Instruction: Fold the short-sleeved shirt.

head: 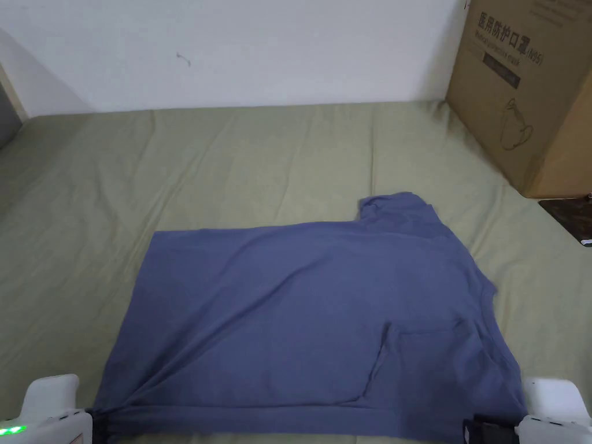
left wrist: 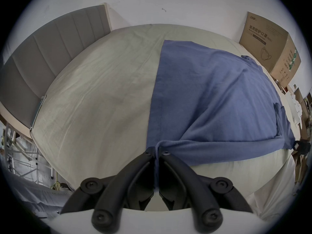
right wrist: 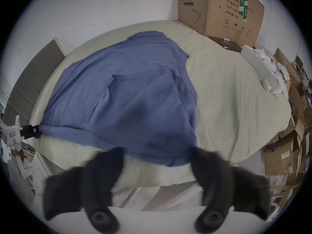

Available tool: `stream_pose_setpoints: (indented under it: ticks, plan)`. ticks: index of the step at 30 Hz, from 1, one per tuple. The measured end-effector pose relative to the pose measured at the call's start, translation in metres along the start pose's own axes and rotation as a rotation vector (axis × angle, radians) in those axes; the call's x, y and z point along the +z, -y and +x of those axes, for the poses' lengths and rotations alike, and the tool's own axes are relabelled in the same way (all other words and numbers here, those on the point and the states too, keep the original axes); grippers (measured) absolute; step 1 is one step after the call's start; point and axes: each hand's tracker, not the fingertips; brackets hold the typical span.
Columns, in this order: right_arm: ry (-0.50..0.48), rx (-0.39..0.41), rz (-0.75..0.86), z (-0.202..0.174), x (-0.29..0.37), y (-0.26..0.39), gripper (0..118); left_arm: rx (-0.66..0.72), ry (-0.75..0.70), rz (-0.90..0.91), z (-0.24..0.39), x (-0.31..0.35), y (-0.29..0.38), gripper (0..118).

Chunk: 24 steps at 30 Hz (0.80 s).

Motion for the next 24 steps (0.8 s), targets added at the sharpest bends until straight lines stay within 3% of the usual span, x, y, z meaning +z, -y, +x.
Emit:
stream_pose_setpoints:
  ticks: [3, 4, 5, 6, 7, 8, 16, 24]
  plan:
    - [0.029, 0.05, -0.005, 0.007, -0.016, -0.008, 90, -0.023, -0.013, -0.002, 0.001, -0.001, 0.002, 3]
    - [0.049, 0.059, -0.027, 0.007, -0.024, -0.01, 79, -0.023, -0.015, -0.003, 0.002, -0.001, 0.003, 3]
    - [0.061, 0.085, -0.052, 0.008, -0.031, -0.01, 35, -0.021, -0.014, -0.004, 0.001, -0.002, 0.003, 3]
    - [0.082, 0.106, -0.071, 0.004, -0.038, -0.008, 2, -0.015, -0.011, -0.007, -0.001, -0.004, 0.002, 3]
    - [0.119, 0.097, -0.086, 0.004, -0.043, -0.005, 2, -0.009, -0.01, -0.008, -0.002, -0.004, 0.002, 3]
    - [0.074, 0.082, -0.08, 0.006, -0.041, -0.004, 2, -0.006, -0.008, -0.008, 0.002, 0.0, 0.002, 3]
    - [0.071, 0.011, -0.021, 0.012, -0.011, -0.02, 2, -0.012, -0.005, 0.005, 0.004, 0.013, -0.006, 3]
    - [0.048, -0.017, 0.034, 0.008, 0.002, -0.097, 2, -0.051, 0.015, 0.048, 0.004, 0.01, -0.061, 3]
